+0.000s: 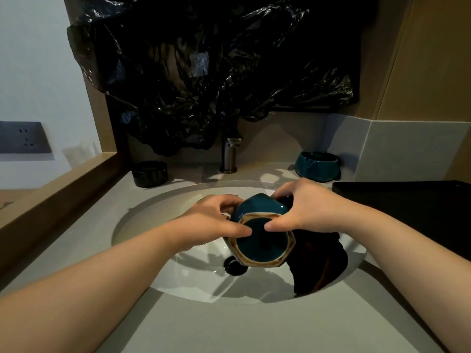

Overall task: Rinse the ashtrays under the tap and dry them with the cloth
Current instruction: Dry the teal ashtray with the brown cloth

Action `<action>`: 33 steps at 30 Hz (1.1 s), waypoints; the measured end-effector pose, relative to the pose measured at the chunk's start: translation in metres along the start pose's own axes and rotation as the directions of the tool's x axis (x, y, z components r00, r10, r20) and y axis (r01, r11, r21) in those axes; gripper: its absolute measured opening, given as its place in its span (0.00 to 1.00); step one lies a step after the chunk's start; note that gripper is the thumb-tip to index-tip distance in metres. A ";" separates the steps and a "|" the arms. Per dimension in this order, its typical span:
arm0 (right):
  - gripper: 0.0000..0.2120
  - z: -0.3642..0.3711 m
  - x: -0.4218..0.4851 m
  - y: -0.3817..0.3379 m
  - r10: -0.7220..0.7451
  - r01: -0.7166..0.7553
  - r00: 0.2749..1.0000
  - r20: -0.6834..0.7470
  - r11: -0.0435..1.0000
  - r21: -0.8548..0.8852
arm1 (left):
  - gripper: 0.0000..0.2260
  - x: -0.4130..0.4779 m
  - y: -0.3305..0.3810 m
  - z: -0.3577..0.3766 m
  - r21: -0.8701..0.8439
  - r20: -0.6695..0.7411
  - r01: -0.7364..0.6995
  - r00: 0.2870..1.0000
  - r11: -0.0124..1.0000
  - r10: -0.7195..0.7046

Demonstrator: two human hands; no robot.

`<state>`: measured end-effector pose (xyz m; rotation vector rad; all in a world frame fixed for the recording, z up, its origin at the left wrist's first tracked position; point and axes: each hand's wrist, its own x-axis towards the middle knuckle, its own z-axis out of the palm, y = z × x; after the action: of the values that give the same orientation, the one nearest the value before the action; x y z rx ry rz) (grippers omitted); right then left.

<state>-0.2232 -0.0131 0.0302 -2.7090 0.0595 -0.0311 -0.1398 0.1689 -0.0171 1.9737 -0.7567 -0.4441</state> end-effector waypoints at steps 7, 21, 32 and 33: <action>0.11 -0.021 0.008 0.030 0.218 -0.089 0.959 -0.182 0.839 0.537 | 0.09 0.002 -0.002 0.005 -0.271 -0.065 0.124 0.987 0.955 -0.147; 0.11 0.018 0.013 -0.004 -0.346 0.367 0.762 -0.547 0.927 -0.077 | 0.11 0.005 -0.002 0.013 -0.363 -0.194 0.150 0.953 0.920 -0.232; 0.11 0.026 0.006 0.003 -0.307 0.383 0.736 -0.603 0.924 -0.003 | 0.14 0.009 -0.003 0.001 -0.725 -0.269 0.065 0.890 0.686 -0.368; 0.11 0.031 0.004 0.000 -0.370 0.401 0.735 -0.568 0.913 -0.075 | 0.15 0.009 -0.004 0.001 -0.734 -0.272 0.063 0.886 0.676 -0.377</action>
<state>-0.2179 0.0002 0.0020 -2.5069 -0.3285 -0.9629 -0.1324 0.1637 -0.0208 1.3312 -0.0225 -0.3750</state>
